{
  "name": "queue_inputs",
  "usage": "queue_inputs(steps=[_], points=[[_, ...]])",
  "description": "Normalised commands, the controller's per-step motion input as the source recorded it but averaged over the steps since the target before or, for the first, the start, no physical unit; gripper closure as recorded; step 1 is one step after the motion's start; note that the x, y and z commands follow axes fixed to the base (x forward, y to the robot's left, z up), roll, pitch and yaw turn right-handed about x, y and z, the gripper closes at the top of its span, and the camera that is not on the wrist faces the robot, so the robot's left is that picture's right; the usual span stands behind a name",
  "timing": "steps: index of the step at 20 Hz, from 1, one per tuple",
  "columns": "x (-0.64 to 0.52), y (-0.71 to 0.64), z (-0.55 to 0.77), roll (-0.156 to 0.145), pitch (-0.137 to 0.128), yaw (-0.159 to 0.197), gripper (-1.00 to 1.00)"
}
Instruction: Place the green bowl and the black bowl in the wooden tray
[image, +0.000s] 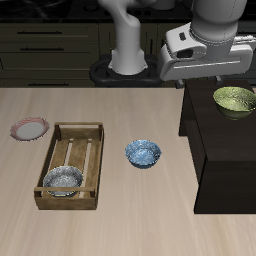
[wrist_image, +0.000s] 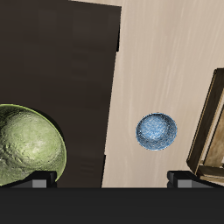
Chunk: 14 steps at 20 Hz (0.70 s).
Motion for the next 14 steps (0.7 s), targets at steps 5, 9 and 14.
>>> queue_inputs(steps=[5,9,14], points=[[-0.29,0.17,0.0,0.038,-0.118,0.048,-1.0],[-0.11,-0.01,0.01,-0.002,-0.025,-0.008,-1.0],[-0.24,0.32,-0.13,0.063,-0.018,0.023,-1.0]])
